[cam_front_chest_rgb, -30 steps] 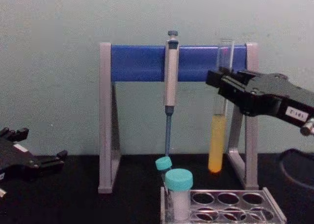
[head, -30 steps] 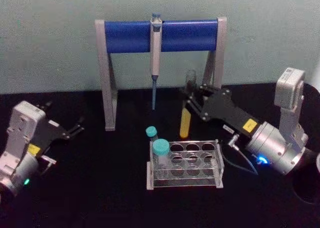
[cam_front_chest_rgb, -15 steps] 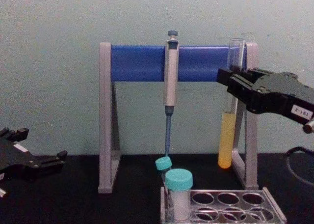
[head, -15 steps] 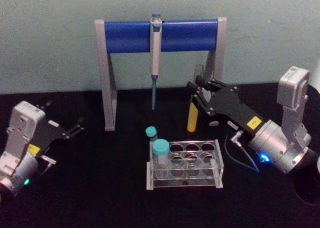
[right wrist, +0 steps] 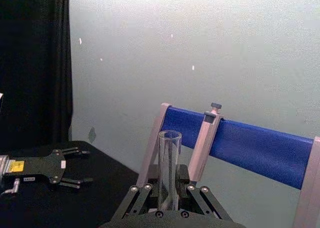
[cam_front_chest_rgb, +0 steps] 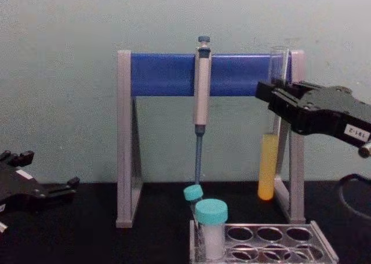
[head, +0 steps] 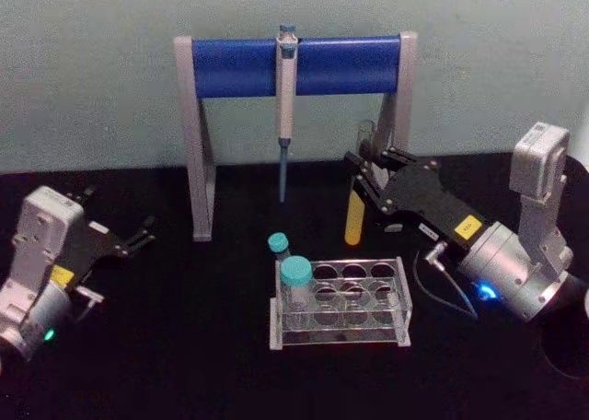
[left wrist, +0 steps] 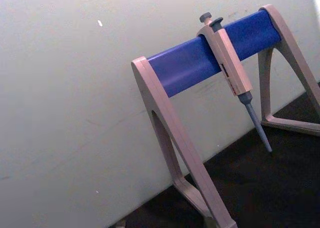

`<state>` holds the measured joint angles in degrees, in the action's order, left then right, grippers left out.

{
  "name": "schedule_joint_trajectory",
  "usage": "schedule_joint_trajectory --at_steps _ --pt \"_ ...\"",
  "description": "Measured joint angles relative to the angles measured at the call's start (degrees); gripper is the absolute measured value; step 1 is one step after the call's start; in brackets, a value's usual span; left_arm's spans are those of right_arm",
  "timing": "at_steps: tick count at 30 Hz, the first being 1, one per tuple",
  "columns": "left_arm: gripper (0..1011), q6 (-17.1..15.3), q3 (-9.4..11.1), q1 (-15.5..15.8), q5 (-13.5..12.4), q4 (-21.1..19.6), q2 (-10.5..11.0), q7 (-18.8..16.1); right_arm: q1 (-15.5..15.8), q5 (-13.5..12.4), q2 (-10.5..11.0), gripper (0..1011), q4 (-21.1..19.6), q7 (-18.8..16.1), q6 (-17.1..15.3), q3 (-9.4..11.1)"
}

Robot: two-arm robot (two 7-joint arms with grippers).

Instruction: Pick up the test tube from the test tube rack, shake it, then place it back into the test tube rack.

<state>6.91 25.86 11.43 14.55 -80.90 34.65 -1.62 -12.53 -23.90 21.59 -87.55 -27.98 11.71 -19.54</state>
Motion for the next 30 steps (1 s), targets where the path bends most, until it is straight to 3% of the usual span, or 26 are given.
schedule_joint_trajectory --at_steps 22,30 --pt "1001 0.0 0.0 0.0 0.0 0.0 0.0 0.0 0.1 -0.3 -0.1 229 0.1 -0.6 -0.1 0.2" --pt "1001 0.0 0.0 0.0 0.0 0.0 0.0 0.0 0.3 -2.4 0.8 229 -0.1 -3.5 -0.2 -0.2"
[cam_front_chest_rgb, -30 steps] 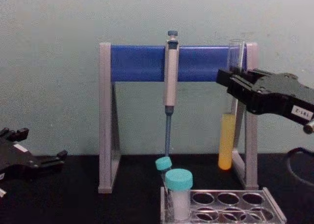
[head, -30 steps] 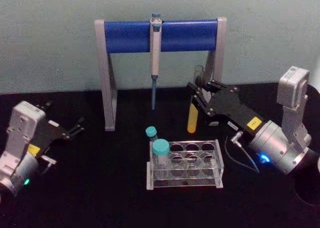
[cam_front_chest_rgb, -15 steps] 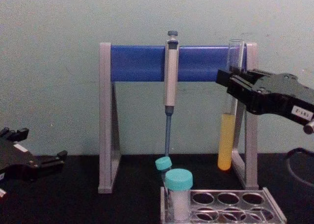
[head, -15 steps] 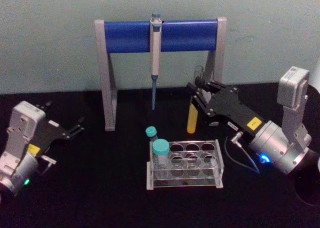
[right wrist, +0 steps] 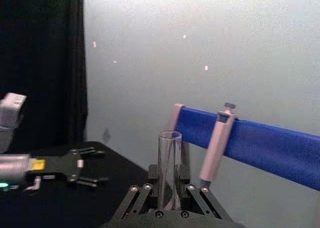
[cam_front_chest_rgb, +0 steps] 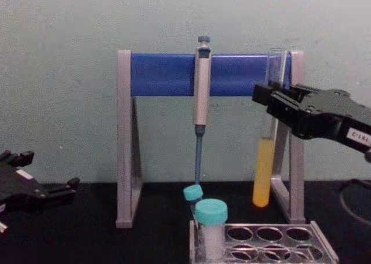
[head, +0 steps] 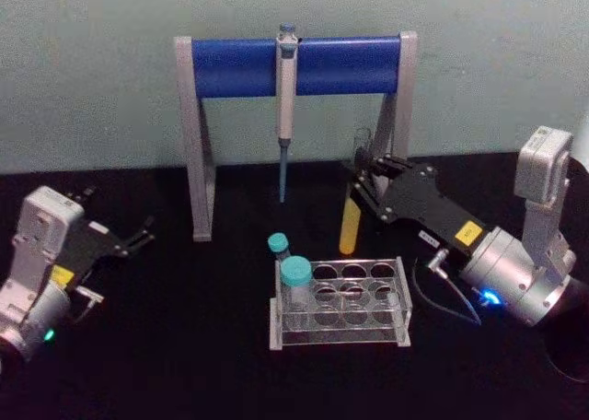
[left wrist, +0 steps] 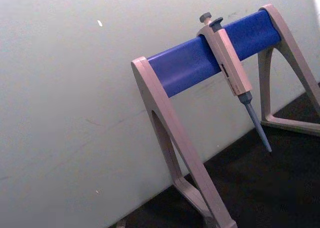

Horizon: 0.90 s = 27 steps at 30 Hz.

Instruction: Pick up the test tube from the test tube rack, shake it, then place it back into the test tube rack.

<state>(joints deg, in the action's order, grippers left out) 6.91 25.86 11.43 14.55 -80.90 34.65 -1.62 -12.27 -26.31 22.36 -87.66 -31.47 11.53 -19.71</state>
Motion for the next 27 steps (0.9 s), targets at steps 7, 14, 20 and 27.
schedule_joint_trajectory --at_steps 7,14,20,27 --pt "1001 0.0 0.0 0.0 0.0 0.0 0.0 0.0 0.3 -3.7 2.0 229 -0.7 -4.6 -0.3 -0.9" --pt "1001 0.0 0.0 0.0 0.0 0.0 0.0 0.0 0.4 -6.3 4.0 230 -1.0 -8.0 -1.1 -2.4" --pt "1001 0.0 0.0 0.0 0.0 0.0 0.0 0.0 0.1 -7.3 4.7 229 -0.8 -8.1 -2.4 -3.5" --pt "1001 0.0 0.0 0.0 0.0 0.0 0.0 0.0 -0.5 -8.6 4.8 229 0.1 -7.0 -3.9 -4.4"
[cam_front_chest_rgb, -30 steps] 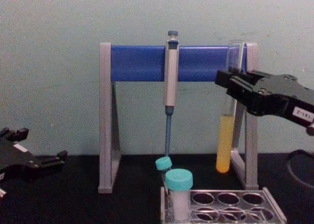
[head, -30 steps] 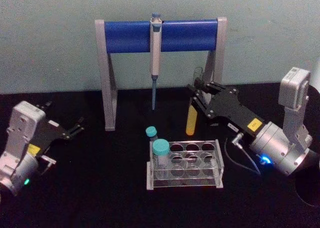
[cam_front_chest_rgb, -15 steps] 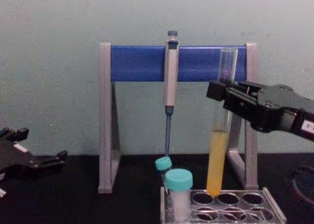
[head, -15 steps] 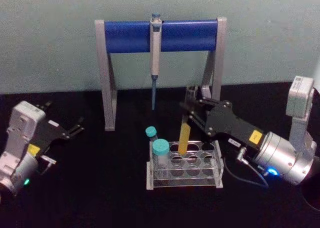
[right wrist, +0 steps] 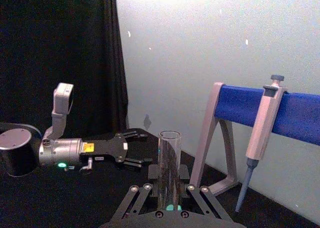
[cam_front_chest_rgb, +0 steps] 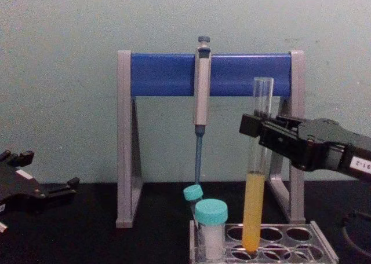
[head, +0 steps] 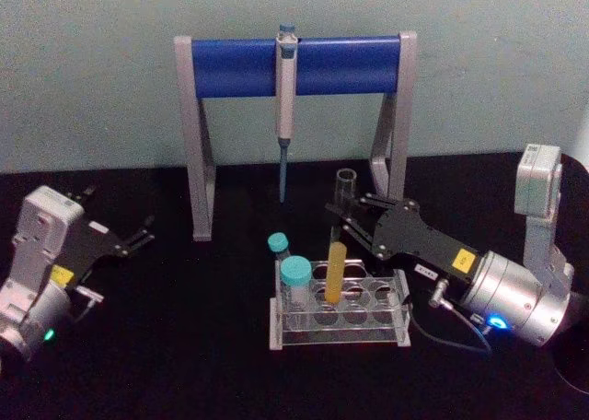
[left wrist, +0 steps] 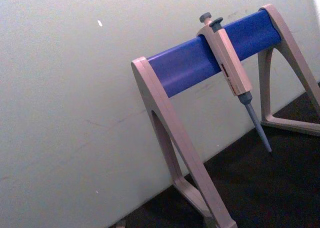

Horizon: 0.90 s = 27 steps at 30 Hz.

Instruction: Pick up the test tube from the test tube rack, shake it, then place it back into the test tube rack.

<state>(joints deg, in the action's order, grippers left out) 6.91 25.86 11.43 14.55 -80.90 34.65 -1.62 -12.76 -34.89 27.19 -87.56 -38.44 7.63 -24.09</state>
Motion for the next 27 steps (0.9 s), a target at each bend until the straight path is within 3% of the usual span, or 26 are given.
schedule_joint_trajectory --at_steps 15,27 --pt "1001 0.0 0.0 0.0 0.0 0.0 0.0 0.0 -1.3 -0.8 -0.5 230 1.8 1.1 -0.4 -1.3" --pt "1001 0.0 0.0 0.0 0.0 0.0 0.0 0.0 -1.8 0.1 -1.1 230 3.3 1.5 1.0 -1.8"
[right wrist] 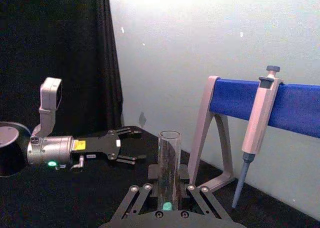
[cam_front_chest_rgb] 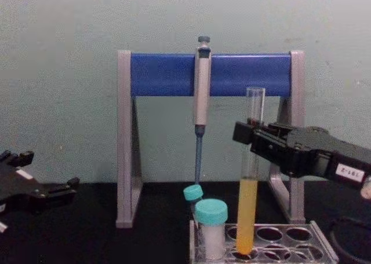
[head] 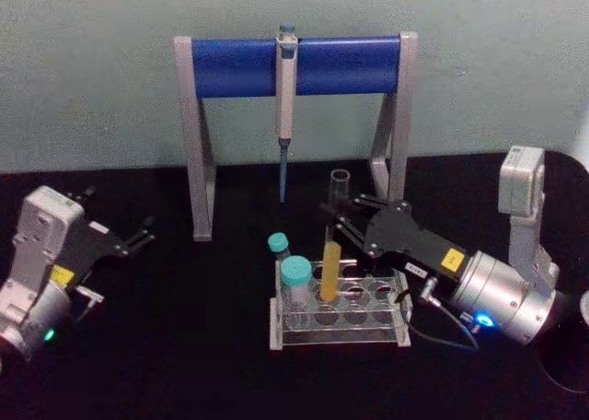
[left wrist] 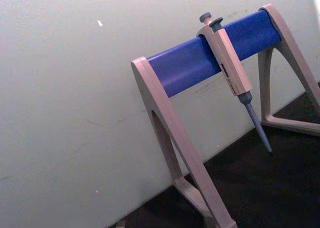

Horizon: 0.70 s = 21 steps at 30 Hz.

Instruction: Pick up the test tube from the test tube rack, shake it, then place it back into the test tube rack.

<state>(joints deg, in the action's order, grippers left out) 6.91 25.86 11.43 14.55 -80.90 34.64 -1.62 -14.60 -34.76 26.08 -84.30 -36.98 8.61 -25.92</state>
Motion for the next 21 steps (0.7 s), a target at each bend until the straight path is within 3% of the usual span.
schedule_joint_trajectory --at_steps 21 --pt "1001 0.0 0.0 0.0 0.0 0.0 0.0 0.0 -0.3 2.2 -1.1 230 2.9 0.1 0.3 -1.2"
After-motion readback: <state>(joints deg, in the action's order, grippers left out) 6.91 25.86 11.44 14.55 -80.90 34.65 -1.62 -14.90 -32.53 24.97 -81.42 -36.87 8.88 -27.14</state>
